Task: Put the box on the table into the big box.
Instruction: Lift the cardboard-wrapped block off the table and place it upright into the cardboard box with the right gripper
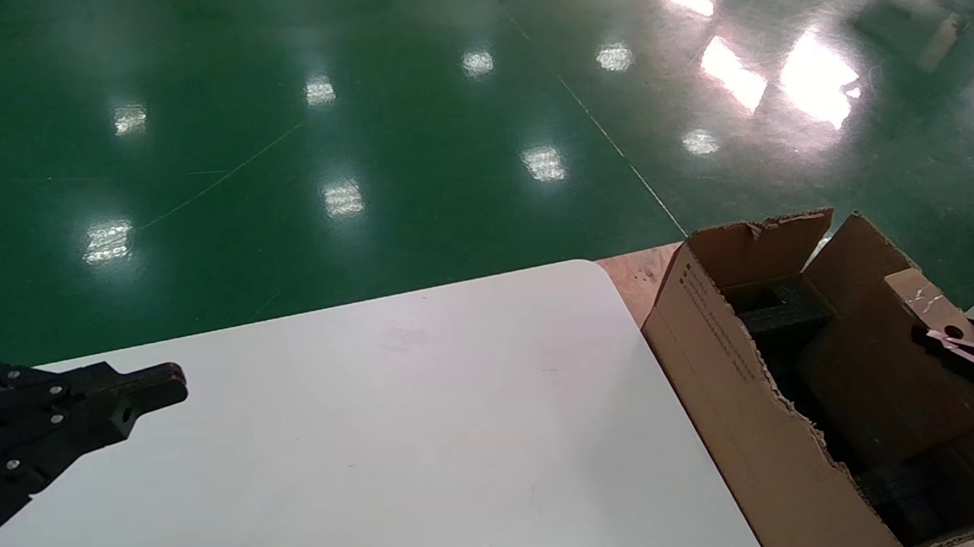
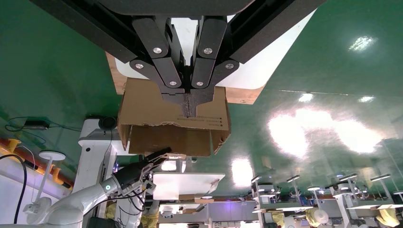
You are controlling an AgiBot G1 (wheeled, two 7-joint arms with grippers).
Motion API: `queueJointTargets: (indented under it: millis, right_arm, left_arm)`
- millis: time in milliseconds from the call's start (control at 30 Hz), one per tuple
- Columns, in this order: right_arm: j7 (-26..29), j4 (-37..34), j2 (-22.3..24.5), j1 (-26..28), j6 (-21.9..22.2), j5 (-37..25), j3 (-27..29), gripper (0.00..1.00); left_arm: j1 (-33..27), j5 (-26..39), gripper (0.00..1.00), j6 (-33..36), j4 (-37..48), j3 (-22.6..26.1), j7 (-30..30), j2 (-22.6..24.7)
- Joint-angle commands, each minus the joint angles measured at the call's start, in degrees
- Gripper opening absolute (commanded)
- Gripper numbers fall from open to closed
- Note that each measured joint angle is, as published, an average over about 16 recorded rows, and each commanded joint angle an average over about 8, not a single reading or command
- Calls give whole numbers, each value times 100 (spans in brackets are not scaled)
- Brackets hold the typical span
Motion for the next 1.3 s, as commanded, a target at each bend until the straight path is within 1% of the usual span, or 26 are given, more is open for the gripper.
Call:
queueJointTargets:
  millis: [33,333,833,1033,1300]
  right_arm:
    - [-55,-108,-58,53,12,-60,8,0]
    - [-126,-227,-34,138,197,-130,-31,0]
    - [19,100,-29,-27,550,-128,105,0]
    - [70,430,-61,-63,866,-41,156,0]
    - [254,1169,-14,-169,1445,86,248,0]
  left_arm:
    - [0,0,0,0,0,0,0,0]
    - [0,0,0,0,0,0,0,0]
    - [0,-1,0,0,0,1,0,0]
    - [0,-1,0,0,0,1,1,0]
    - [0,-1,0,0,0,1,1,0]
